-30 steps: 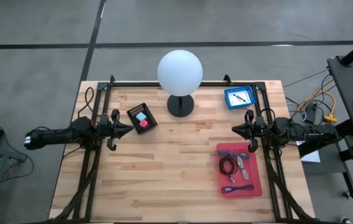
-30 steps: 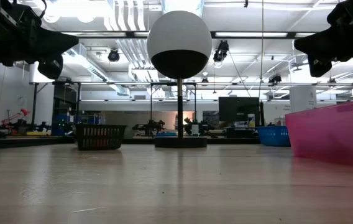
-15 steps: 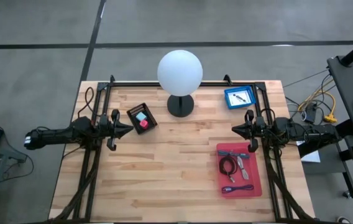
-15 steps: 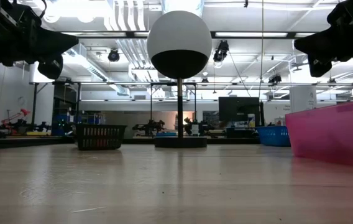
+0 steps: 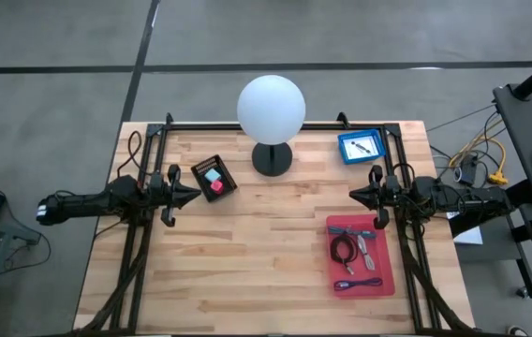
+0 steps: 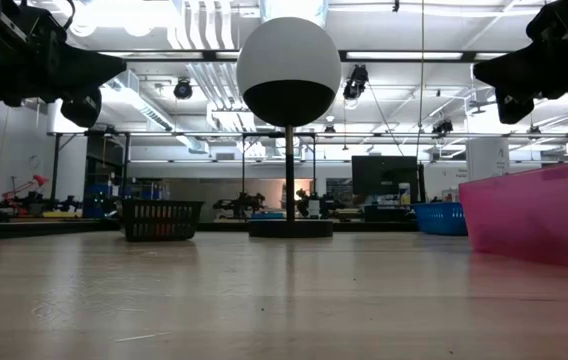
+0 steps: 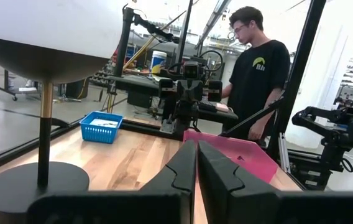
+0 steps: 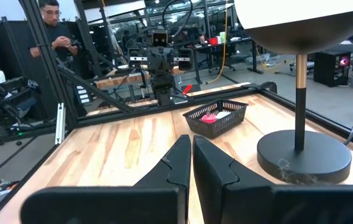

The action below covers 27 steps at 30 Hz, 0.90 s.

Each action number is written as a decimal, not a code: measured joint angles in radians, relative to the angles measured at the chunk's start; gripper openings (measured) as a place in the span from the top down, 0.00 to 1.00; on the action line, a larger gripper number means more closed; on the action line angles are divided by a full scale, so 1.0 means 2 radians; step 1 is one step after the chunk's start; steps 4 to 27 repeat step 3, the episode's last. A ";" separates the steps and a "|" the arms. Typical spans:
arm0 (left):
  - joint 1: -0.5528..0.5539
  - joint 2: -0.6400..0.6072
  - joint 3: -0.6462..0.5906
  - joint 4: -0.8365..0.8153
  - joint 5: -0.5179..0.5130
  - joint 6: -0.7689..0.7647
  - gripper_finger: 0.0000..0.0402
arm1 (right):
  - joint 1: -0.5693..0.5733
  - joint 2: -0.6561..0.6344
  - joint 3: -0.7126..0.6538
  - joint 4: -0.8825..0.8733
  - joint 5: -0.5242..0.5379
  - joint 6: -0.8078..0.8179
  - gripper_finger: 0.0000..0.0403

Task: Pick and place items into bin
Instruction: Return to Home Position

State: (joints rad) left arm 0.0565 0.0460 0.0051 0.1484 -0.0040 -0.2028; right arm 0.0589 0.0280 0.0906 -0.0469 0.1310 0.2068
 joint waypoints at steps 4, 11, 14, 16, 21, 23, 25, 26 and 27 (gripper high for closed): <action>0.000 0.000 0.000 0.000 0.000 0.000 1.00 | 0.000 0.000 0.000 0.000 0.000 0.001 0.98; 0.000 0.000 0.000 0.000 0.000 0.000 1.00 | 0.000 0.000 0.000 0.000 0.000 0.001 0.98; 0.000 0.000 0.000 0.000 0.000 0.000 1.00 | 0.000 0.000 0.000 0.000 0.000 0.001 0.98; 0.000 0.000 0.000 0.000 0.000 0.000 1.00 | 0.000 0.000 0.000 0.000 0.000 0.001 0.98; 0.000 0.000 0.000 0.000 0.000 0.000 1.00 | 0.000 0.000 0.000 0.000 0.000 0.001 0.98; 0.000 0.000 0.000 0.000 0.000 0.000 1.00 | 0.000 0.000 0.000 0.000 0.000 0.001 0.98; 0.000 0.000 0.000 0.000 0.000 0.000 1.00 | 0.000 0.000 0.000 0.000 0.000 0.001 0.98; 0.000 0.000 0.000 0.000 0.000 0.000 1.00 | 0.000 0.000 0.000 0.000 0.000 0.001 0.98; 0.000 0.000 0.000 0.000 0.000 0.000 1.00 | 0.000 0.000 0.000 0.000 0.000 0.001 0.98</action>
